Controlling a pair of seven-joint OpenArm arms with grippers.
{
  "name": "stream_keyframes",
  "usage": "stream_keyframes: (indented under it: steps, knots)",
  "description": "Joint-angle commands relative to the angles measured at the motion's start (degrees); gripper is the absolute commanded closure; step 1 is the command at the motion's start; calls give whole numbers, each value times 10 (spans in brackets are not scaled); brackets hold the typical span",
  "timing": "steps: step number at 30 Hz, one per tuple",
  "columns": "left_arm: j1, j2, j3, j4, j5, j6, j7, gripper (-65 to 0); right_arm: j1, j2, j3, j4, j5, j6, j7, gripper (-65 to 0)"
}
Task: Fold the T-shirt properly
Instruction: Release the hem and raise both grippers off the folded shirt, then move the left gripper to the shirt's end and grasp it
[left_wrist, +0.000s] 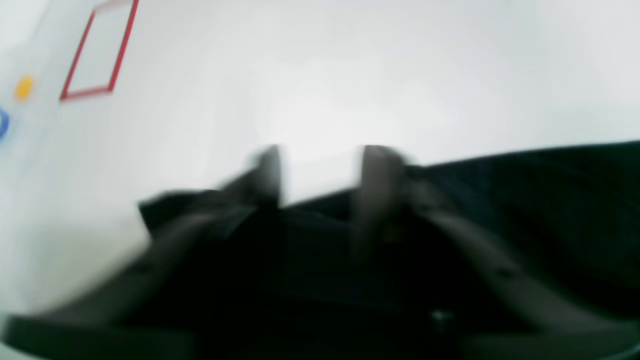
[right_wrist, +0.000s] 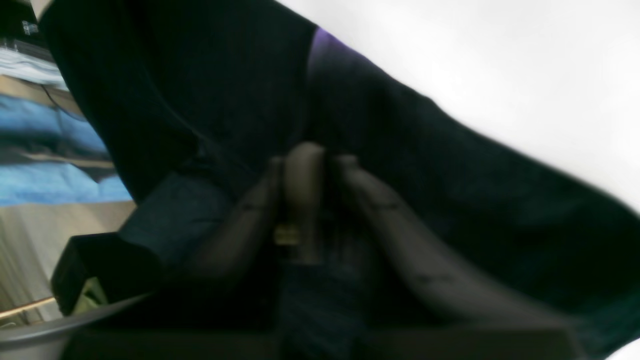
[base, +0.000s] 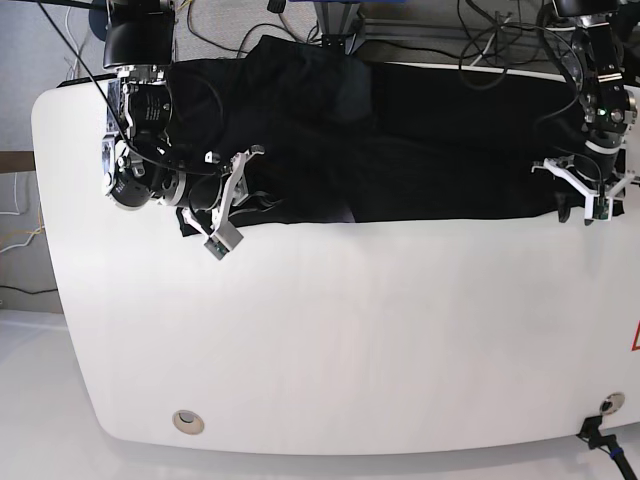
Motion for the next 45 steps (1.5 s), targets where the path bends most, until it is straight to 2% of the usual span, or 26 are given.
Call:
stream_keyframes:
  steps: [1, 2, 5, 8, 14, 16, 19, 21, 23, 25, 30, 33, 38, 40, 42, 43, 45]
  knots:
    - [13, -7, -17, 31, -8, 0, -23, -53, -6, 6, 2, 18, -11, 1, 16, 0]
    - [27, 1, -24, 39, -8, 0, -23, 0, -16, 6, 2, 25, -19, 1, 18, 0]
    - [70, 22, -33, 66, -7, 0, -22, 0, -52, 6, 4, 45, -38, 1, 18, 0]
    - [114, 23, -33, 74, -7, 0, 0, 0, -80, -2, 5, 51, -45, 1, 19, 0]
    - [142, 24, -33, 57, -7, 0, 8, 0, -105, -13, 4, 46, -47, 1, 48, 0]
    - [137, 21, -32, 27, -7, 0, 8, 0, -105, -21, 2, 46, -77, 1, 57, 0]
    - [98, 21, -30, -22, -6, 0, 9, 0, -103, -39, 2, 25, -173, 6, 63, 0]
    - [71, 21, -23, -56, 16, 0, 19, 0, -101, -43, 2, -9, -220, 8, 95, 0]
    - [42, 21, -2, -79, 48, 0, 27, 0, -97, -42, 2, -52, -235, 18, 130, 0]
    - [16, 21, 21, -98, 66, 0, 27, 0, -77, -26, 2, -93, -251, 33, 150, 0]
    - [-43, 22, 74, -138, 75, 0, 27, 0, -24, 9, 4, -178, -258, 38, 187, 0]
    - [-82, 22, 100, -162, 75, 0, 28, 0, 23, 24, 4, -232, -258, 38, 192, 0]
    - [-110, 21, 99, -168, 74, 0, 28, 0, 48, 24, 3, -246, -258, 38, 192, 0]
    - [-116, 9, 87, -143, 72, 0, 28, 0, 48, 22, 2, -246, -258, 38, 192, 0]
    - [-119, 0, 74, -118, 72, -1, 28, 0, 48, 9, 2, -246, -258, 38, 192, 0]
    - [-120, 0, 72, -108, 72, -6, 29, 0, 48, 7, 2, -247, -258, 38, 192, 0]
    - [-131, -9, 60, -84, 72, -46, 41, 0, 48, 4, 2, -248, -258, 38, 192, 0]
